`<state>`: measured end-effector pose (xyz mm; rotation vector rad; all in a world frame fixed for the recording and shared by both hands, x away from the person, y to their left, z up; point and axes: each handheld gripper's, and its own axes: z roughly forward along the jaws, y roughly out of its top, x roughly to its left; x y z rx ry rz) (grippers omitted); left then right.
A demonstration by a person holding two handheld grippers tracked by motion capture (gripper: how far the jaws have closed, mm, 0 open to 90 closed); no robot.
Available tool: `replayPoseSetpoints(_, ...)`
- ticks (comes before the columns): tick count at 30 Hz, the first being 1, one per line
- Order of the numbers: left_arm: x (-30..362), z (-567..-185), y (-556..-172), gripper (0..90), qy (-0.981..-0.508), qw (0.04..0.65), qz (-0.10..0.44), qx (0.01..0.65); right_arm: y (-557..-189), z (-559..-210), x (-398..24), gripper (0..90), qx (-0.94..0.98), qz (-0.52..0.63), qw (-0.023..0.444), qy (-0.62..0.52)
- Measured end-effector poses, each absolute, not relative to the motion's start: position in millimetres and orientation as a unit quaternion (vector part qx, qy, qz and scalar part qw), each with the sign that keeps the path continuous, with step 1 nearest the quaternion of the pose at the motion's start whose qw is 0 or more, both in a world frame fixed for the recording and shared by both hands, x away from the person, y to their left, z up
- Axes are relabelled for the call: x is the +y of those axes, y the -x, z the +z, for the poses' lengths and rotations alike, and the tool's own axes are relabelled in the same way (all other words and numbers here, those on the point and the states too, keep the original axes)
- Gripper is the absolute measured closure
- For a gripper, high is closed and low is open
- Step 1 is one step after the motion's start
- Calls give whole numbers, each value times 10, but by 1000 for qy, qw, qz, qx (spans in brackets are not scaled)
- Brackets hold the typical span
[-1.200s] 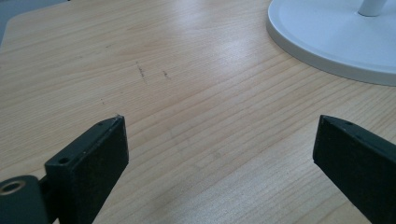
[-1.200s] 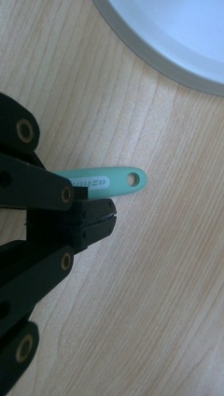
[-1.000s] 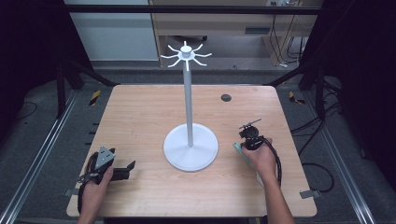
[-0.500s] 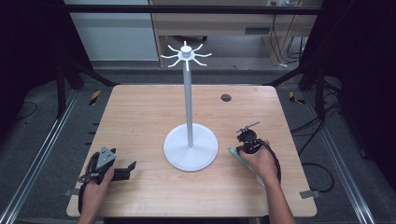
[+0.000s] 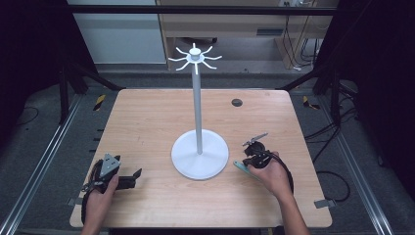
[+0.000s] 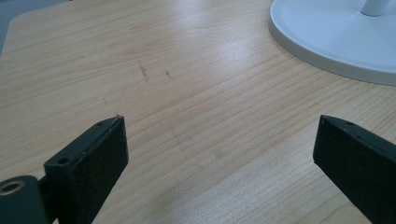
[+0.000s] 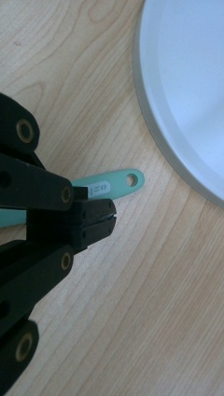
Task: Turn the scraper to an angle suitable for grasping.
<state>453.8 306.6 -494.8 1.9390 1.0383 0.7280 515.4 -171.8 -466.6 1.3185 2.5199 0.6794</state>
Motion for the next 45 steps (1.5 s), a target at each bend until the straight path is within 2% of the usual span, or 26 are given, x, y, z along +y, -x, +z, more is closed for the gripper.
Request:
replayPoseSetpoints(9, 3066, -4946, -4537, 28, -766, 402, 289, 411, -5124, -4596, -1690, 854, 866, 218, 107, -437)
replayPoseSetpoints(10, 3068, -4945, -4539, 28, -765, 402, 290, 412, -5120, -4605, -1669, 811, 871, 212, 103, -431)
replayPoseSetpoints(17, 3065, -4945, -4538, 28, -766, 401, 289, 410, -5143, -4591, -1583, 651, 886, 185, 104, -413)
replayPoseSetpoints(21, 3064, -4935, -4536, 28, -764, 410, 287, 407, -5179, -4573, -1562, 591, 890, 175, 92, -412)
replayPoseSetpoints(36, 3042, -4943, -4535, 27, -769, 404, 287, 403, -5266, -4641, -1515, 608, 904, 137, 76, -399)
replayPoseSetpoints(45, 3047, -4944, -4534, 27, -768, 404, 288, 405, -5296, -4680, -1488, 688, 906, 130, 70, -397)
